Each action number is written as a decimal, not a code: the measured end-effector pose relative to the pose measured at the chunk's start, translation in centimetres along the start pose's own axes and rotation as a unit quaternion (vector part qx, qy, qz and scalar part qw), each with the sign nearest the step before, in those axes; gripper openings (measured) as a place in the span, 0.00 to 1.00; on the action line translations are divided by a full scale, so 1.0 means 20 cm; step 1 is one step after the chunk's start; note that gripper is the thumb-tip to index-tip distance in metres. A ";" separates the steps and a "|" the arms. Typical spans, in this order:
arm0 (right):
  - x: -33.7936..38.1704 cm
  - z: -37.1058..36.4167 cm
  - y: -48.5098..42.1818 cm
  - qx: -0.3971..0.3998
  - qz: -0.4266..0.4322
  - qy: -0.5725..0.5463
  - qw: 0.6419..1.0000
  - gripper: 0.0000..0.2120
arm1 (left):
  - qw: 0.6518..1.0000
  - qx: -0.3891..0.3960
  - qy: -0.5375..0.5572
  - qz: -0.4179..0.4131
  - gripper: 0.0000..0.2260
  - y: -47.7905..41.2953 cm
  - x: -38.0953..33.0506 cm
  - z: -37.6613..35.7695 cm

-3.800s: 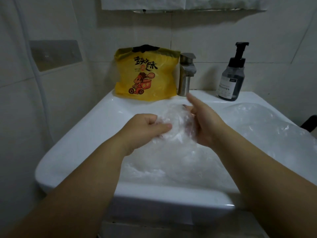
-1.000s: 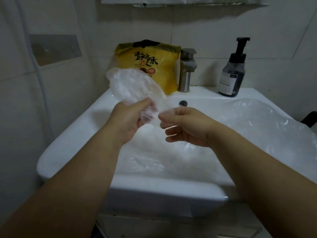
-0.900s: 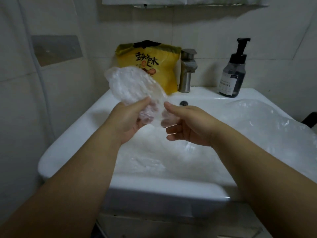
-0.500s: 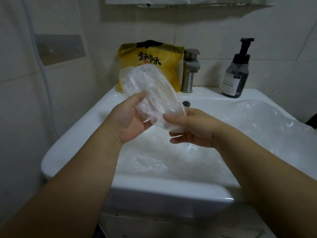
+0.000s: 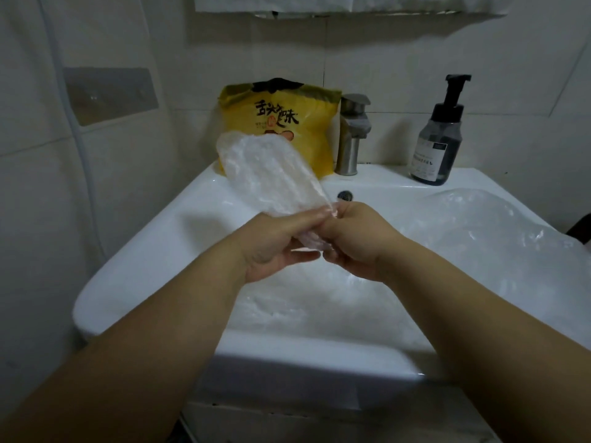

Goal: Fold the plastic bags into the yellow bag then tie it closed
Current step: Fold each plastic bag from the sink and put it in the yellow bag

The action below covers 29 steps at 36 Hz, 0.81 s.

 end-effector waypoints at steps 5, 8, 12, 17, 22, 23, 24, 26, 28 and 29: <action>-0.04 -0.02 -0.03 -0.051 0.039 0.178 0.982 0.09 | 0.998 -0.046 0.045 -0.020 0.21 -0.03 0.00 0.08; -0.04 -0.03 -0.02 -0.036 0.047 0.196 0.979 0.11 | 0.989 -0.088 0.112 -0.033 0.13 -0.02 -0.04 0.10; -0.04 -0.02 -0.02 -0.011 0.021 0.262 0.965 0.12 | 0.952 -0.174 0.249 -0.033 0.04 0.00 -0.08 0.21; -0.03 0.00 -0.01 0.011 0.008 0.251 0.968 0.11 | 0.930 -0.214 0.297 -0.027 0.08 0.02 -0.07 0.29; 0.00 -0.01 0.01 0.015 0.023 0.179 0.983 0.13 | 0.963 -0.108 0.247 0.015 0.21 0.05 -0.06 0.22; 0.02 -0.02 0.02 0.033 0.017 0.126 0.991 0.13 | 0.964 -0.116 0.237 0.036 0.16 0.04 -0.05 0.21; 0.04 -0.02 0.03 0.055 0.003 0.056 0.997 0.13 | 0.962 -0.132 0.233 0.053 0.11 0.04 -0.04 0.21; 0.07 -0.02 0.04 0.096 -0.028 -0.075 0.992 0.15 | 0.952 -0.163 0.249 0.076 0.05 0.04 -0.03 0.23; 0.08 0.00 0.03 0.091 -0.025 -0.090 0.991 0.17 | 0.941 -0.169 0.282 0.084 0.05 0.03 -0.02 0.25; 0.07 0.02 0.03 0.067 -0.002 -0.033 0.997 0.18 | 0.938 -0.167 0.290 0.089 0.05 0.03 -0.02 0.25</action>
Point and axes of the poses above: each hand's wrist, its own y-axis away from the middle knuckle, its own z-axis out of the back of the hand, x = y × z, the point moved 3 cm from there along -y, towards the middle knuckle, and after that the axes turned 10 degrees about -y, right-handed, at the moved point
